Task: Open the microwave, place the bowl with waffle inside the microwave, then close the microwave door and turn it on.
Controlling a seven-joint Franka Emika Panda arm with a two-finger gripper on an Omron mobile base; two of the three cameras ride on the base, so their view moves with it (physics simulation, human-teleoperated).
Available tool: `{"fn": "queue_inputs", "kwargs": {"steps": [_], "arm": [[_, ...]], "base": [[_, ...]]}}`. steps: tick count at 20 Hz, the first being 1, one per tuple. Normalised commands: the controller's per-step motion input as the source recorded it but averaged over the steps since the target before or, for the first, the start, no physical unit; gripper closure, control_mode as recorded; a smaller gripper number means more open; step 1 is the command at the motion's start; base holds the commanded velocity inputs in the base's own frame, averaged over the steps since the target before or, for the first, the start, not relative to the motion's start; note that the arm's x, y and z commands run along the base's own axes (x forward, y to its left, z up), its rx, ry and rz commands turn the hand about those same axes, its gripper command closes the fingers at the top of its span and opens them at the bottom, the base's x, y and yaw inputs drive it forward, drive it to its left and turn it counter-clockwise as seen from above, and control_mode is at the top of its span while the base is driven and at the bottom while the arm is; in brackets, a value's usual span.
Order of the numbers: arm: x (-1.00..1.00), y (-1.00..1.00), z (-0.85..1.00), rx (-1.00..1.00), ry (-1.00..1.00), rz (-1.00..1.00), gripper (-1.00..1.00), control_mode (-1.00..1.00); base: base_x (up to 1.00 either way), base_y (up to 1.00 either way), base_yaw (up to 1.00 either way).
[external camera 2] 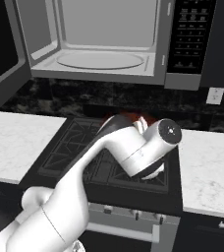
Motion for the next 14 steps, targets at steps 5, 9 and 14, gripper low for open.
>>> {"fn": "queue_inputs", "kwargs": {"steps": [5, 9, 14], "arm": [[0.03, 0.86, 0.77, 0.02, -0.50, 0.13, 1.00, -1.00], [0.03, 0.56, 0.97, 0.02, -0.46, 0.13, 1.00, -1.00], [0.10, 0.41, 1.00, -0.02, -0.19, 0.16, 1.00, -1.00]], "base": [[0.00, 0.00, 0.00], [0.00, 0.00, 0.00], [0.00, 0.00, 0.00]]}}
